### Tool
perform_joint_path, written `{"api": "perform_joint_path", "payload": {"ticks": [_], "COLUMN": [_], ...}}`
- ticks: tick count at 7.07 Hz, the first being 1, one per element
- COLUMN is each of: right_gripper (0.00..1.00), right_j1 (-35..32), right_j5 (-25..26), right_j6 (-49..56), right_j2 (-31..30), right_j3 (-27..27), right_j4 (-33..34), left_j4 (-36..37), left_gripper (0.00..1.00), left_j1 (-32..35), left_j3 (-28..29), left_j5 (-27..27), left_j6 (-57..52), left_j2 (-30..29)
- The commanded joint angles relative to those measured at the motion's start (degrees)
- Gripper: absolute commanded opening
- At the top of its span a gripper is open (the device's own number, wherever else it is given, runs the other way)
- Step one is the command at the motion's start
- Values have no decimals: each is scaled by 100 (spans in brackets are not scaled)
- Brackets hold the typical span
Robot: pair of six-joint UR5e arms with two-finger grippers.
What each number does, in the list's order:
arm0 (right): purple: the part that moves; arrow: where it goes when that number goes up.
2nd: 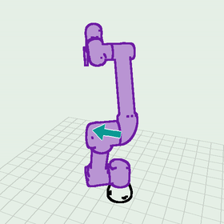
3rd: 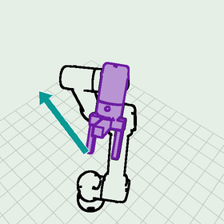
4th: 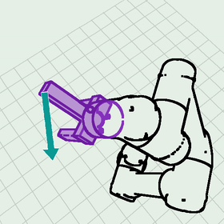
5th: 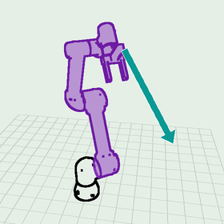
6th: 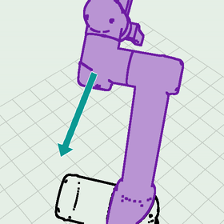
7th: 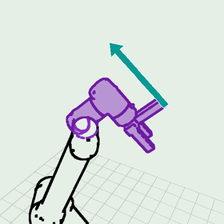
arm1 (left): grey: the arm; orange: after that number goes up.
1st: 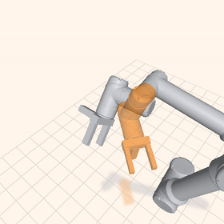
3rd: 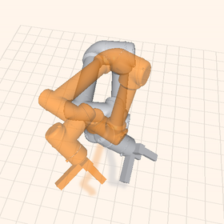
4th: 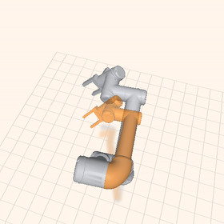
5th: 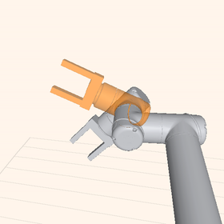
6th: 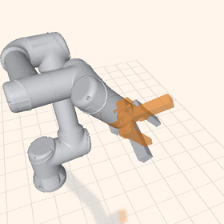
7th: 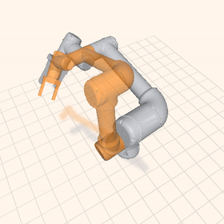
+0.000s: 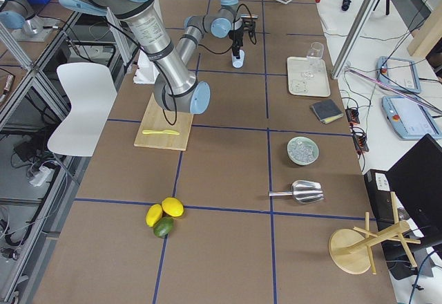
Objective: Squeeze lemon into cup
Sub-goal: 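Raise the right gripper up and away from the cup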
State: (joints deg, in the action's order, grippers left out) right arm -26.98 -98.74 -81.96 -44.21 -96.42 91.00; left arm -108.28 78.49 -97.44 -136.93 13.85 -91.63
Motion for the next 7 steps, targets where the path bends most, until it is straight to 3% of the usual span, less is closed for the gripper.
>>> {"api": "perform_joint_path", "payload": {"ticks": [1,5,7], "right_gripper": [100,100,100], "right_j1": [-9,-62,-289], "right_j5": [-111,-137,-399], "right_j6": [31,49,92], "right_j2": [-9,-9,-53], "right_j3": [-8,-17,-26], "right_j4": [-3,-3,5], "left_j4": [0,8,8], "left_gripper": [100,100,100], "left_j1": [0,0,0], "left_j3": [-3,-3,-12], "left_j5": [0,0,0], "left_j6": [13,13,13], "left_j2": [-4,-48,-57]}}
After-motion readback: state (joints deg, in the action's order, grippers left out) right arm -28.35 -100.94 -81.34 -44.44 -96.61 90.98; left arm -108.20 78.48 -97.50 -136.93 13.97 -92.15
